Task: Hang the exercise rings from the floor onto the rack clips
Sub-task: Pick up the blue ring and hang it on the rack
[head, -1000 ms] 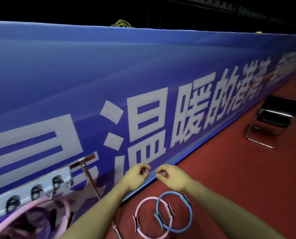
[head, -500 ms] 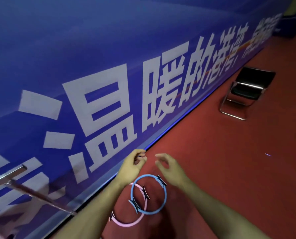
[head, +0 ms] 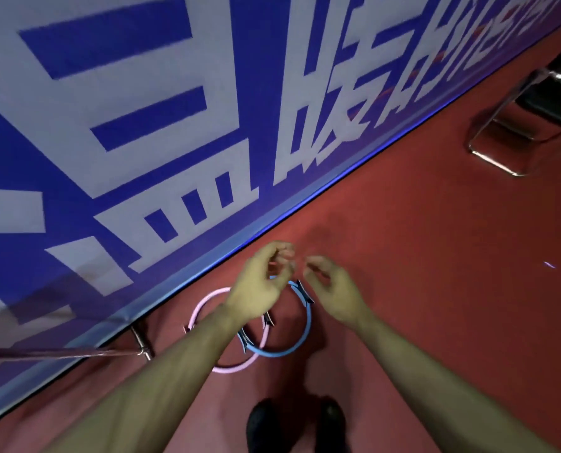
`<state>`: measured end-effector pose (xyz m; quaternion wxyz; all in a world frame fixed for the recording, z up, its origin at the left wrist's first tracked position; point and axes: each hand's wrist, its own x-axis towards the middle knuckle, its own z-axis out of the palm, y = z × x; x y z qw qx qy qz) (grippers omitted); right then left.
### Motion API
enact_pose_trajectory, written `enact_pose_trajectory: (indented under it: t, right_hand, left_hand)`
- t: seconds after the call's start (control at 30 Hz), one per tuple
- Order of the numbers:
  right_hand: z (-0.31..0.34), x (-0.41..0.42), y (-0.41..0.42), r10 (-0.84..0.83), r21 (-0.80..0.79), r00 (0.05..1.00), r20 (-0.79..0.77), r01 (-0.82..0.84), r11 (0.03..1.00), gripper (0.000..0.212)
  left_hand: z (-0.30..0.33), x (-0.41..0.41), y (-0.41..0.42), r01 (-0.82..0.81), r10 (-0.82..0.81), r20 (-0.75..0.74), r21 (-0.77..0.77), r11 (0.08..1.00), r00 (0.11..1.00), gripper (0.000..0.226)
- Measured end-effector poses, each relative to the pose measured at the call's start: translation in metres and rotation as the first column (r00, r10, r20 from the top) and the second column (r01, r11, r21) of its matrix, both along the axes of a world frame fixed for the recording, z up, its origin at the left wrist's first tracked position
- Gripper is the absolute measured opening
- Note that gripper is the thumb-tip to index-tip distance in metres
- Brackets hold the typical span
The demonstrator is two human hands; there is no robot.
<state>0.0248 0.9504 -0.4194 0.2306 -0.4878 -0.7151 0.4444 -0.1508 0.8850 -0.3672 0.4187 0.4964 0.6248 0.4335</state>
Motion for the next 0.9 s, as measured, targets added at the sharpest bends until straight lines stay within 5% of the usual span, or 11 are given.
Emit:
enact_pose_trajectory:
  t: [0.17,0.37,0.5,0.77,0.9]
  right_hand:
    - [-0.134,-0.010,0.031,0.043,-0.084,0.999,0.029,-0.041,0.996,0.017]
    - [-0.326,-0.001,0.018,0.145,-0.241,0.982,0.121,-0.113,0.964,0.041]
    - [-0.443,0.010,-0.012,0.186,-0.290,0.962,0.200,-0.123,0.949,0.031]
    - [-0.621,0.009,-0.041,0.423,-0.479,0.829,0.365,-0.222,0.849,0.040]
    - [-0.664,-0.005,-0.052,0.524,-0.409,0.725,0.447,-0.355,0.840,0.042]
  left_hand:
    - [-0.125,0.012,0.014,-0.093,0.094,0.024,-0.040,0.995,0.995,0.023]
    - [-0.320,0.037,-0.019,-0.268,0.264,-0.049,-0.094,0.959,0.963,0.029]
    - [-0.422,0.052,-0.047,-0.407,0.404,-0.056,-0.104,0.907,0.913,0.033]
    - [-0.547,0.050,-0.059,-0.441,0.440,-0.048,-0.175,0.880,0.897,0.033]
    - [-0.577,0.044,-0.047,-0.439,0.435,-0.059,-0.168,0.883,0.898,0.037]
